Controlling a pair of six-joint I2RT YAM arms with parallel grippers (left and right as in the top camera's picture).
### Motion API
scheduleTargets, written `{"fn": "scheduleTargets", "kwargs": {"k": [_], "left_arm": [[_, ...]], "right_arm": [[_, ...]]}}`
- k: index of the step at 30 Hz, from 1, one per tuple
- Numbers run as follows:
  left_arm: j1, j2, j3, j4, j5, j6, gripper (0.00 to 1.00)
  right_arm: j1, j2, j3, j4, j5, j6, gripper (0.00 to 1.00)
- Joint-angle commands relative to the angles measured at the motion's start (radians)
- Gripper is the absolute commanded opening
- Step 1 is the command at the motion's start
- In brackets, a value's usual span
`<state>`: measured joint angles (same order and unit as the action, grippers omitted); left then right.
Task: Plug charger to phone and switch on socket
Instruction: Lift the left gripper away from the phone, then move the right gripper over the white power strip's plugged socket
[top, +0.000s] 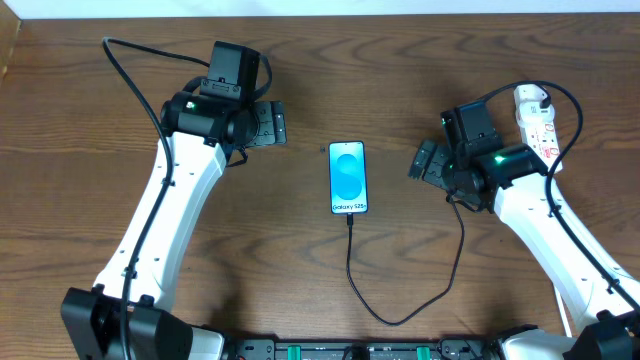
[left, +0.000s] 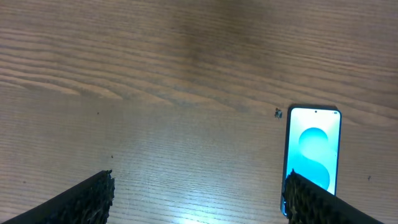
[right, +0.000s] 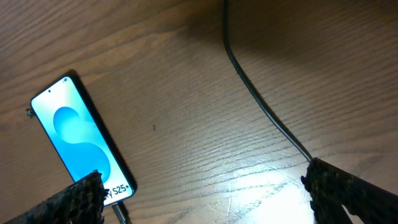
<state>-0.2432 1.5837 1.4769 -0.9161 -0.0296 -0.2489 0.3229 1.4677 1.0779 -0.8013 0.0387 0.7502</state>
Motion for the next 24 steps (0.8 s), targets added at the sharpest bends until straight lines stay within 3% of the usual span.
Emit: {"fn": "scheduleTargets", "kwargs": {"k": [1,5,14,24], "left_arm": [[-0.001,-0.009,0.000,-0.003,-0.016,0.016,0.87],[-0.001,-0.009,0.000,-0.003,-0.016,0.016,0.87],[-0.001,-0.009,0.000,-0.003,-0.016,0.016,0.87],[-0.001,-0.009,0.000,-0.003,-0.016,0.016,0.87]], "right_arm": [[0.006,-0.015,0.001,-0.003,0.015,0.004,0.99],[0.006,-0.015,0.001,-0.003,0.015,0.002,0.99],[0.004,-0.015,0.001,0.016,0.014,-0.202,0.99],[-0.037,-0.015,0.081,-0.006,-0.068,-0.326,0.99]]}}
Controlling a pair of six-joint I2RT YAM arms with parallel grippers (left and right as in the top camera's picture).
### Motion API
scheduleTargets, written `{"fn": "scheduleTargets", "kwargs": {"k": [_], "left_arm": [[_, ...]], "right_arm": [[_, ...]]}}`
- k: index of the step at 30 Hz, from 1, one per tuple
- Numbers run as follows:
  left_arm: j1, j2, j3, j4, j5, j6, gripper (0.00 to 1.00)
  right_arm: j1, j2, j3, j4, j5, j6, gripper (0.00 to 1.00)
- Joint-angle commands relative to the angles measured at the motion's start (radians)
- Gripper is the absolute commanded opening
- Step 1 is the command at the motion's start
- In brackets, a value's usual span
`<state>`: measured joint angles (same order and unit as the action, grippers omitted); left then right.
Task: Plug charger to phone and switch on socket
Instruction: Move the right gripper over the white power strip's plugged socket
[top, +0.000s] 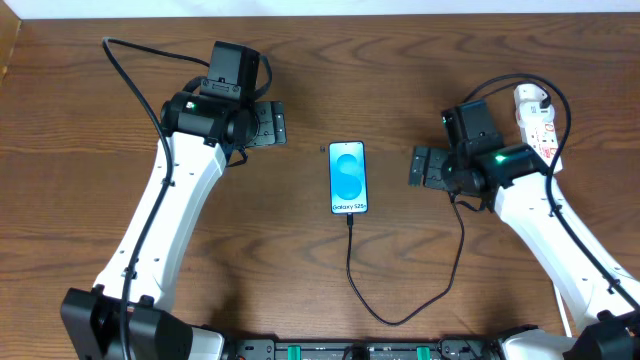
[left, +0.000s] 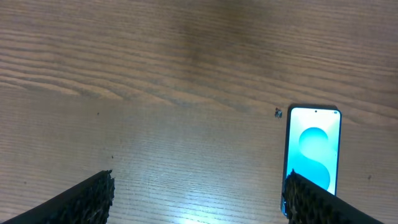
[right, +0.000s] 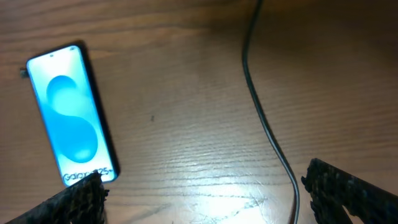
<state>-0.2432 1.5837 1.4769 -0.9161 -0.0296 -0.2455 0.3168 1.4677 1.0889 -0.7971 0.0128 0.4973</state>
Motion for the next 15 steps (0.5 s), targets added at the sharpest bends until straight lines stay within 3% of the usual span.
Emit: {"fn": "scheduleTargets", "kwargs": {"k": [1,15], "left_arm": [[-0.001,-0.009,0.000,-0.003,-0.016,0.013,0.87],[-0.001,-0.009,0.000,-0.003,-0.016,0.013,0.87]], "right_arm": [[-0.038,-0.015,0.085,-0.017,-0.050,-0.082,0.99],[-0.204,-0.015,0.298,-0.203,-0.175,-0.233,0.99]]}}
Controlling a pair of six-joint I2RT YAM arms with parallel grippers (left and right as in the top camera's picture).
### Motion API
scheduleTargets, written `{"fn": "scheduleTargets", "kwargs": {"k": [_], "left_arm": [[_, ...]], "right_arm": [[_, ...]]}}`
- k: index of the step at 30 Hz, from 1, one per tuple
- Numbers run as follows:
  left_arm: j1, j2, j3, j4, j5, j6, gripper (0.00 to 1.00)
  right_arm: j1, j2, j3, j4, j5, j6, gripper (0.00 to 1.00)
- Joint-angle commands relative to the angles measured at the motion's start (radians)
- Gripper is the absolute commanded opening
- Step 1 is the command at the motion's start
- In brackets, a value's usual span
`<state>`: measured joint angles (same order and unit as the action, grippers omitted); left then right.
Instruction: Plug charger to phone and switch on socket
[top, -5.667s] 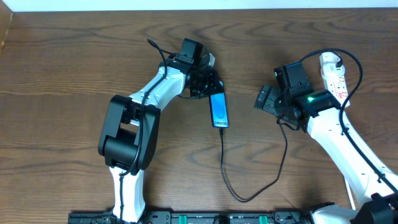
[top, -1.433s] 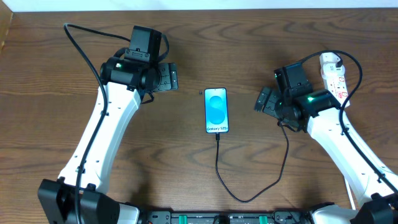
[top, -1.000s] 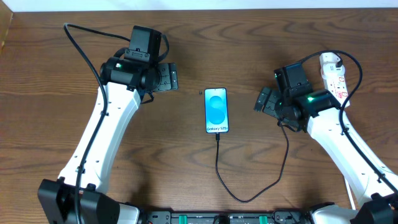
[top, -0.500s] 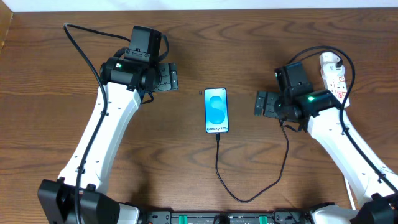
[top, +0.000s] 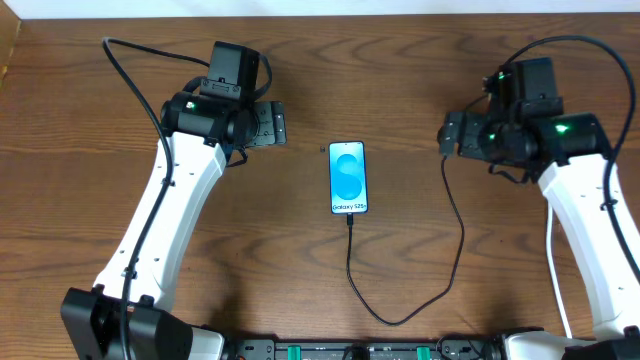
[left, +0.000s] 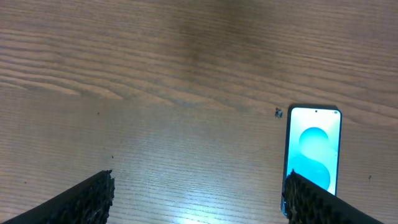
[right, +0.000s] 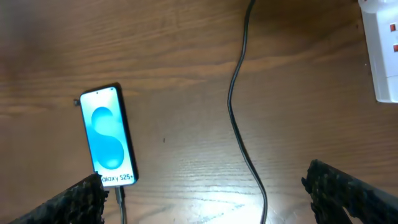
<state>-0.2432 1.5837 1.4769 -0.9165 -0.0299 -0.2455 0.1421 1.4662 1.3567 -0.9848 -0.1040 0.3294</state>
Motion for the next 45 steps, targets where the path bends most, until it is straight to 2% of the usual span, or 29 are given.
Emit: {"fn": "scheduleTargets", "kwargs": {"k": [1,9,20,27,39,43,45], "left_arm": [[-0.001,-0.009,0.000,-0.003,-0.016,0.013,0.87],[-0.001,-0.009,0.000,-0.003,-0.016,0.013,0.87],[-0.001,-0.009,0.000,-0.003,-0.016,0.013,0.87],[-0.001,-0.009,0.000,-0.003,-0.016,0.013,0.87],[-0.001,-0.009,0.000,-0.003,-0.016,0.013,0.87],[-0.001,-0.009,0.000,-0.003,-0.016,0.013,0.87],[-0.001,-0.009,0.000,-0.003,-0.016,0.013,0.87]], "right_arm": [[-0.040,-0.013,0.032,-0.022,-0.066,-0.067,0.99],[-0.122,-0.013,0.048,-0.039,-0.127,-0.143,0.99],[-0.297,0.086,0.161,-0.190,-0.123,-0.269,0.99],[-0.393,0.158,0.171,-0.151,-0.122,-0.280,0.99],[-0.583,0.365,0.331,-0.151,-0.253,-0.403,0.99],[-0.617,0.432,0.335,-0.121,-0.292,-0.452,0.99],[-0.620,0.462,0.334,-0.103,-0.292,-0.452,0.95]]}}
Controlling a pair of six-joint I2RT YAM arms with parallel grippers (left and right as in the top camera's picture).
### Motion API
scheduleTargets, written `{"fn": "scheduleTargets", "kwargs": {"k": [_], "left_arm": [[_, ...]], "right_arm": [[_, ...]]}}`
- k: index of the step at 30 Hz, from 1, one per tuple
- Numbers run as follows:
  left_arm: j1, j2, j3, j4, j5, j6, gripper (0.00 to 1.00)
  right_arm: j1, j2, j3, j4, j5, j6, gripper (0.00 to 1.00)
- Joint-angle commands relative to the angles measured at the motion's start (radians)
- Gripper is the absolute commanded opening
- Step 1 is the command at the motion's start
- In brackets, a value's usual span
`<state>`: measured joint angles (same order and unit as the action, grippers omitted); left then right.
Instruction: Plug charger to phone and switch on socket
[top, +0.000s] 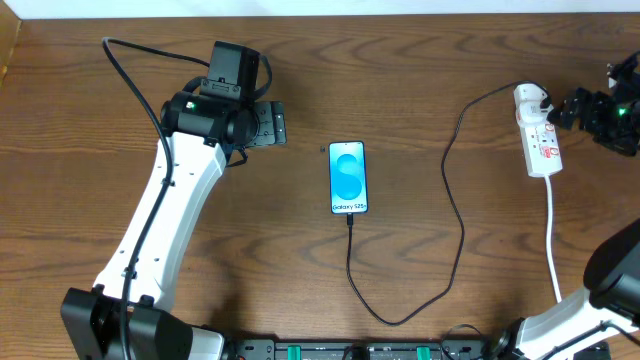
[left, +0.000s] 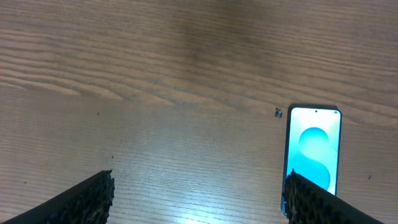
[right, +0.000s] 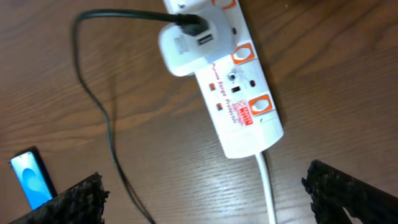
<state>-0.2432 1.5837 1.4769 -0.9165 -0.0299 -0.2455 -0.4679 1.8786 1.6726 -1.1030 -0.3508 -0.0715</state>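
The phone (top: 348, 178) lies face up mid-table with its blue screen lit. The black charger cable (top: 459, 215) is plugged into its near end. From there the cable loops round to a white adapter (right: 186, 40) seated in the white power strip (right: 239, 93). The strip carries orange switches (right: 242, 55); I cannot tell how they are set. My right gripper (right: 205, 199) hangs open above the strip's near end, seen at the overhead's right edge (top: 572, 110). My left gripper (left: 199, 199) is open and empty left of the phone (left: 313, 155).
The strip's white lead (top: 552, 240) runs down the right side toward the table's front edge. The left arm's black cable (top: 130, 75) trails across the back left. Bare wooden table (top: 250, 240) surrounds the phone.
My right gripper has moved from between phone and strip to the far right, over the power strip. Its view now shows the strip and adapter. The left arm has not moved.
My right gripper stood open just right of the phone, with the cable in the phone's port. Then it was turned square beside the phone, then farther back and right, and now over the power strip. The left gripper stayed open throughout.
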Motion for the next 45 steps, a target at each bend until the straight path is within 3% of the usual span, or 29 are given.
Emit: {"fn": "scheduleTargets", "kwargs": {"k": [1,4,7,27,45], "left_arm": [[-0.001,-0.009,0.000,-0.003,-0.016,0.013,0.87],[-0.001,-0.009,0.000,-0.003,-0.016,0.013,0.87],[-0.001,-0.009,0.000,-0.003,-0.016,0.013,0.87],[-0.001,-0.009,0.000,-0.003,-0.016,0.013,0.87],[-0.001,-0.009,0.000,-0.003,-0.016,0.013,0.87]], "right_arm": [[-0.010,0.060,0.018,0.024,-0.045,-0.051,0.93],[-0.008,0.100,0.018,0.055,-0.076,-0.103,0.99],[-0.006,0.123,0.018,0.080,-0.135,-0.154,0.99],[0.025,0.277,0.016,0.198,-0.180,-0.188,0.99],[0.031,0.284,0.016,0.258,-0.180,-0.188,0.99]]}}
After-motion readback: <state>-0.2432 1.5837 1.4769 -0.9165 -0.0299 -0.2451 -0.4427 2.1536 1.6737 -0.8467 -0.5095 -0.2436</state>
